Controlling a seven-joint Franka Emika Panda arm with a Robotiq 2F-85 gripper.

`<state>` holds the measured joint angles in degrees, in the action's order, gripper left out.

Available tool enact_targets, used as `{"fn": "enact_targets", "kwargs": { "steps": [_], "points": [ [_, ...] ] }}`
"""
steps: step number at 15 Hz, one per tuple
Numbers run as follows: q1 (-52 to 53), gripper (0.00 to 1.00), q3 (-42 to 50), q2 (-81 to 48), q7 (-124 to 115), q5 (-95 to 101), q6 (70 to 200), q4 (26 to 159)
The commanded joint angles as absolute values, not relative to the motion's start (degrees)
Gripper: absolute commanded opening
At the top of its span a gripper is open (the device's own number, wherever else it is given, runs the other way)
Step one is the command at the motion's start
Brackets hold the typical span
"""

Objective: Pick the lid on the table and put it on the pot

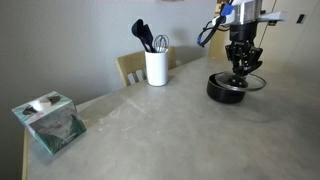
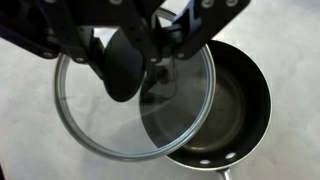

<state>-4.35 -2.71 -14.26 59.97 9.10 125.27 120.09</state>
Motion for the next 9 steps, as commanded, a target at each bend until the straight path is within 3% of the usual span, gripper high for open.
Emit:
{"fn": "enact_targets", "kwargs": {
  "steps": [1,9],
  "points": [
    [-3.8,0.15,-2.2,-10.5,58.7,9.4,128.7,124.4],
    [-4.2,0.15,-0.1,-10.4,54.5,11.8,130.9,124.8]
  ]
}}
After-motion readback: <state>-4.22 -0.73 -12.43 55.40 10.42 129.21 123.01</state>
